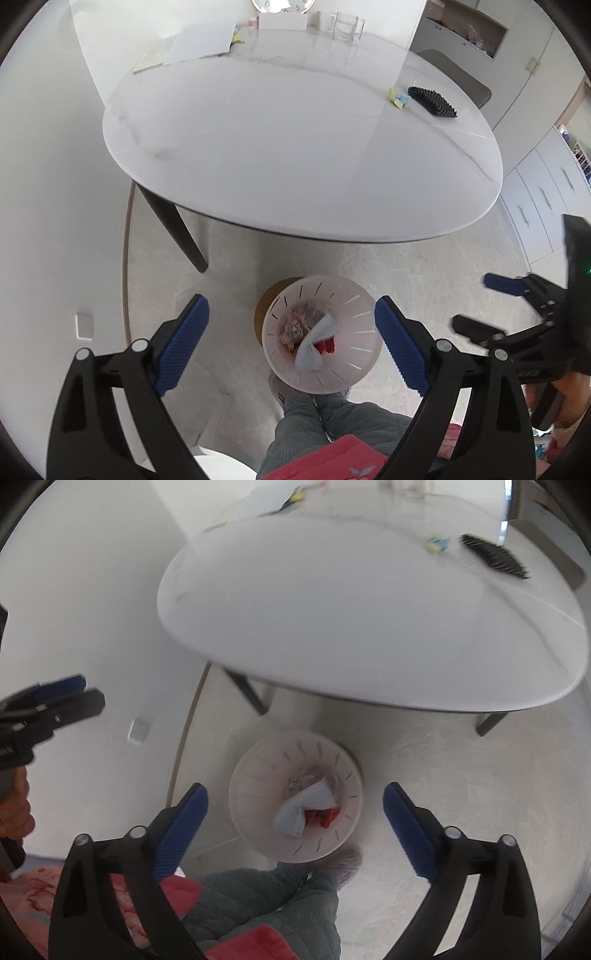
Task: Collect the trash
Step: 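Move both open tools back over the table toward the cloth and net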
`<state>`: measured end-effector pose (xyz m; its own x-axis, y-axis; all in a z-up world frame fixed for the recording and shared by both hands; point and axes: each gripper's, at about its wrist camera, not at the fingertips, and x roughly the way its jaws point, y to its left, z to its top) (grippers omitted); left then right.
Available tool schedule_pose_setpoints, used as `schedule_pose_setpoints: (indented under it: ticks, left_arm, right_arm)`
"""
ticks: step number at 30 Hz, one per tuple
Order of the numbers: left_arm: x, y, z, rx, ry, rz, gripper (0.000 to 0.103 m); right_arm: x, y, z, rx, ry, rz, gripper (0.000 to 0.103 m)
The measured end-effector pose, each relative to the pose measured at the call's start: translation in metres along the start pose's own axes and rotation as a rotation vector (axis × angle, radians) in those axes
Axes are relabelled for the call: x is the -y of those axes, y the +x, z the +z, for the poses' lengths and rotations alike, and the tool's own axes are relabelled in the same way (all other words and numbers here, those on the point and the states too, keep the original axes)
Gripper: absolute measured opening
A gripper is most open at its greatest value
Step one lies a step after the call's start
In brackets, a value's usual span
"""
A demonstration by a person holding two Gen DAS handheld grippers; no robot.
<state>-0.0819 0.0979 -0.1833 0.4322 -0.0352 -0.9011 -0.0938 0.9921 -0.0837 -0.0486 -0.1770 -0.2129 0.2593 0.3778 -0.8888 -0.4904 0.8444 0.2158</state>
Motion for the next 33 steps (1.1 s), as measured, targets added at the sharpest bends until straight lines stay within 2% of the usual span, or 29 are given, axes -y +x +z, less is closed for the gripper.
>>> schedule_pose_setpoints:
  ticks: [6, 16, 19, 25, 33]
  left_arm:
    - [0.011, -0.012, 0.014, 0.058, 0.049, -0.012, 0.095]
    - [0.056, -0.009, 0.061, 0.117, 0.166, -0.039, 0.095]
    - [0.074, -0.003, 0.083, 0.145, 0.181, -0.044, 0.095]
    - [0.116, 0.023, 0.134, 0.204, 0.179, -0.055, 0.095]
    - [0.189, 0.09, 0.23, 0.265, 0.143, -0.007, 0.095]
  right_arm:
    - [0.023, -0.047, 0.004, 0.093, 0.092, -0.079, 0.1]
    - [0.061, -0.088, 0.024, 0.222, 0.17, -0.231, 0.1]
    - [0.082, -0.092, 0.041, 0.244, 0.179, -0.263, 0.1]
    - [0.133, -0.088, 0.087, 0.275, 0.174, -0.271, 0.1]
    - [0.221, -0.055, 0.17, 0.257, 0.103, -0.227, 0.1]
